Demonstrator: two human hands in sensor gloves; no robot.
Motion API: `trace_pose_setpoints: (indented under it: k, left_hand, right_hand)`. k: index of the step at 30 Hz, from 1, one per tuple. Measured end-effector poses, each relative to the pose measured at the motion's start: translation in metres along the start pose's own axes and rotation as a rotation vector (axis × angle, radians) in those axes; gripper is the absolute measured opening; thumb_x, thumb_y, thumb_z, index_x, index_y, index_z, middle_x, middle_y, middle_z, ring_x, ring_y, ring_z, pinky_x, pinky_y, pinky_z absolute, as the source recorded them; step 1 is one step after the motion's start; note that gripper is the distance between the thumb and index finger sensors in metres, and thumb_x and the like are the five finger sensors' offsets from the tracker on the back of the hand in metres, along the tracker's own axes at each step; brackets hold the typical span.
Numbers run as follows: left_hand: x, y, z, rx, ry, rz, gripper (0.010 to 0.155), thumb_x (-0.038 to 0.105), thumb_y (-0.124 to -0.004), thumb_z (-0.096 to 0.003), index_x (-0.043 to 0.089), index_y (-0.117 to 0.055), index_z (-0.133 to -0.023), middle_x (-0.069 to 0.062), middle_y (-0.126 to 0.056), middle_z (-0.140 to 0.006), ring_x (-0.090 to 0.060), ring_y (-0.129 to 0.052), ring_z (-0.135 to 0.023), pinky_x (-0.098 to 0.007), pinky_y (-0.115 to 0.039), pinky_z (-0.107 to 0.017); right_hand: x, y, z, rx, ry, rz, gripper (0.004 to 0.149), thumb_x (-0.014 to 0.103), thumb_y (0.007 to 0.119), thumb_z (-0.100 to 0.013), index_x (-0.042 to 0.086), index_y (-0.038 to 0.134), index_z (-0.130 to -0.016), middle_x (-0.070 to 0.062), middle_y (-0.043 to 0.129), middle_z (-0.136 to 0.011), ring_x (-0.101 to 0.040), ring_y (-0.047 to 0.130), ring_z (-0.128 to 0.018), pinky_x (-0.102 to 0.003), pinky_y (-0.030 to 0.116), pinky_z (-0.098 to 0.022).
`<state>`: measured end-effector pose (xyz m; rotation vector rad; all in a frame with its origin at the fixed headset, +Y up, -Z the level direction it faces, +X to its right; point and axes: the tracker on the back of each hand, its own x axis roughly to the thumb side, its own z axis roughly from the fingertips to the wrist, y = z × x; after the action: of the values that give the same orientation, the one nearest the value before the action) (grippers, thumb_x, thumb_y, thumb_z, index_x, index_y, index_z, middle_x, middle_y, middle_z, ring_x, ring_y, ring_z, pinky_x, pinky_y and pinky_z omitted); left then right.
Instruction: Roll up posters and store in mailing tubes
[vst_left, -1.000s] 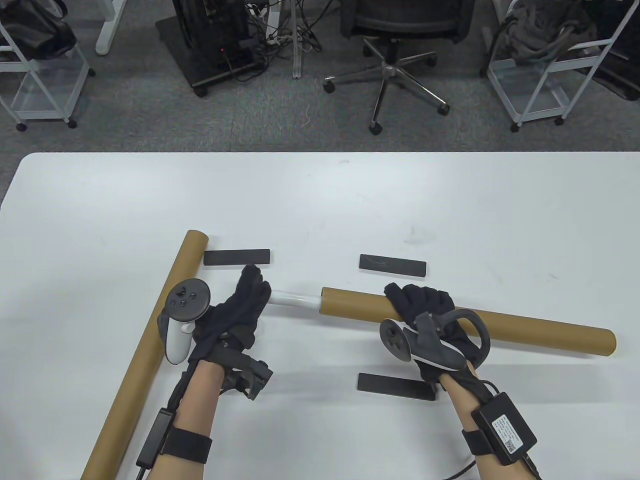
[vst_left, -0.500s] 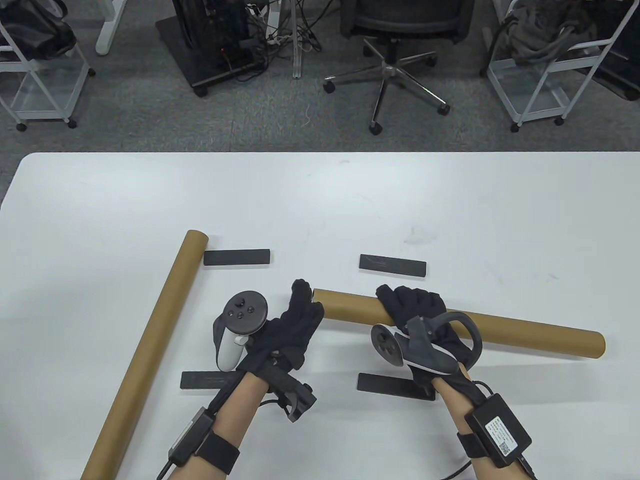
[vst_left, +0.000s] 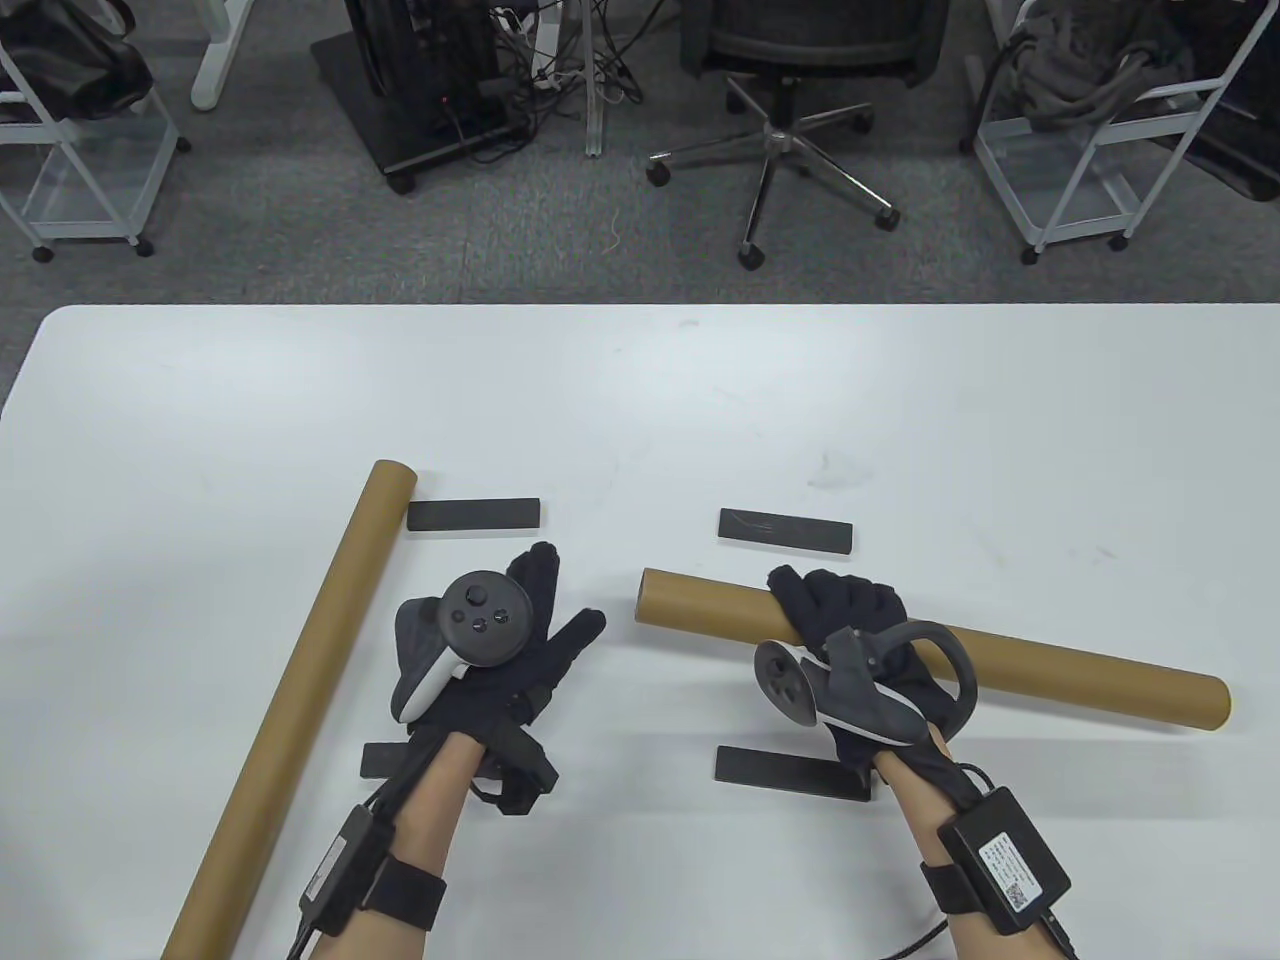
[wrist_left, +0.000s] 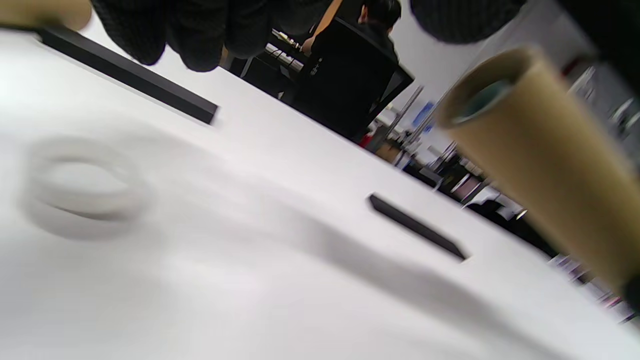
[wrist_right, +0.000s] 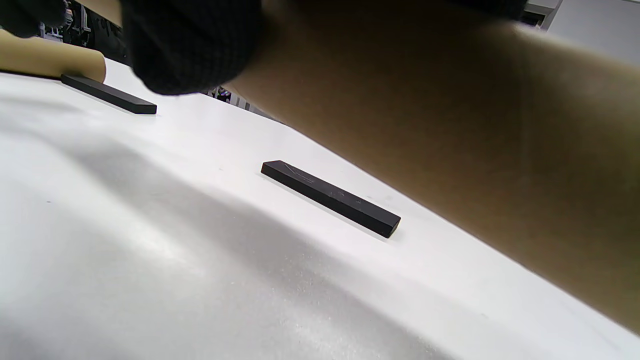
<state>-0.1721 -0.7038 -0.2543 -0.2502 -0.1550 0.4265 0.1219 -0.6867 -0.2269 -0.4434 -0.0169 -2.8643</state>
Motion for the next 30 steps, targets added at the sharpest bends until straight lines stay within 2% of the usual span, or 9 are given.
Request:
trace_pose_setpoints:
  k: [2,4,7,12,17,21,27,30]
  left_hand:
    - [-0.004,-0.003,-0.003,-0.024,0.038,-0.134,0.086,0.057,-0.059,-0.0545,0.012,-0.032,-0.123,-0.027,-0.039,-0.128,-0.055,-0.051,-0.114,-0.065,-0.051,-0.082]
    - [-0.006,-0.009,-0.006,-0.071,0.086,-0.283,0.078,0.056,-0.062,-0.0545,0.027,-0.036,-0.123,-0.025,-0.039,-0.129,-0.053,-0.053,-0.114,-0.065,-0.052,-0.082]
    - [-0.006,-0.015,-0.008,-0.118,0.116,-0.413,0.076,0.056,-0.066,-0.0536,0.037,-0.036,-0.121,-0.020,-0.040,-0.130,-0.049,-0.061,-0.113,-0.063,-0.056,-0.082]
    - [-0.003,-0.024,-0.012,-0.147,0.158,-0.533,0.078,0.054,-0.074,-0.0515,0.037,-0.040,-0.120,-0.018,-0.043,-0.130,-0.045,-0.065,-0.113,-0.061,-0.058,-0.083]
    - [-0.008,-0.035,-0.019,-0.154,0.172,-0.627,0.076,0.050,-0.082,-0.0481,0.040,-0.051,-0.117,-0.014,-0.053,-0.128,-0.040,-0.073,-0.109,-0.059,-0.063,-0.082]
    - [-0.010,-0.038,-0.020,-0.182,0.189,-0.673,0.076,0.050,-0.082,-0.0484,0.037,-0.051,-0.117,-0.013,-0.055,-0.127,-0.036,-0.077,-0.107,-0.056,-0.065,-0.082]
    - [-0.014,-0.038,-0.022,-0.117,0.177,-0.672,0.070,0.046,-0.083,-0.0484,0.032,-0.060,-0.113,-0.007,-0.065,-0.120,-0.026,-0.084,-0.100,-0.046,-0.071,-0.081]
    - [-0.014,-0.038,-0.022,-0.110,0.158,-0.676,0.068,0.045,-0.084,-0.0478,0.031,-0.063,-0.111,-0.004,-0.070,-0.117,-0.025,-0.086,-0.097,-0.046,-0.073,-0.080]
  right_hand:
    - [0.000,0.000,0.000,0.002,-0.002,0.002,0.080,0.037,0.074,-0.044,0.013,0.038,-0.111,-0.020,0.063,-0.109,-0.048,0.074,-0.093,-0.066,0.063,-0.069]
    - [0.000,0.001,0.000,0.003,-0.002,-0.003,0.080,0.037,0.074,-0.044,0.013,0.038,-0.111,-0.020,0.063,-0.109,-0.048,0.074,-0.093,-0.066,0.063,-0.069]
    - [-0.001,0.002,0.000,0.006,-0.004,-0.009,0.080,0.037,0.074,-0.043,0.013,0.038,-0.111,-0.020,0.063,-0.109,-0.048,0.074,-0.093,-0.066,0.063,-0.069]
    - [-0.001,0.002,0.000,0.016,-0.005,-0.004,0.080,0.037,0.074,-0.043,0.013,0.038,-0.111,-0.020,0.063,-0.109,-0.048,0.074,-0.093,-0.066,0.063,-0.069]
    - [0.000,0.002,0.000,0.019,-0.010,-0.001,0.080,0.037,0.074,-0.043,0.013,0.038,-0.111,-0.019,0.063,-0.109,-0.048,0.074,-0.093,-0.066,0.063,-0.069]
    - [0.000,0.002,0.000,0.016,-0.012,0.000,0.080,0.037,0.074,-0.043,0.013,0.038,-0.111,-0.019,0.063,-0.109,-0.048,0.075,-0.093,-0.065,0.063,-0.069]
    - [0.000,0.004,-0.001,0.015,-0.009,-0.004,0.080,0.037,0.074,-0.043,0.013,0.038,-0.111,-0.019,0.063,-0.109,-0.048,0.075,-0.093,-0.065,0.063,-0.069]
    - [0.000,0.004,-0.001,0.017,-0.010,-0.002,0.080,0.037,0.074,-0.043,0.013,0.038,-0.110,-0.019,0.063,-0.109,-0.048,0.075,-0.093,-0.066,0.063,-0.069]
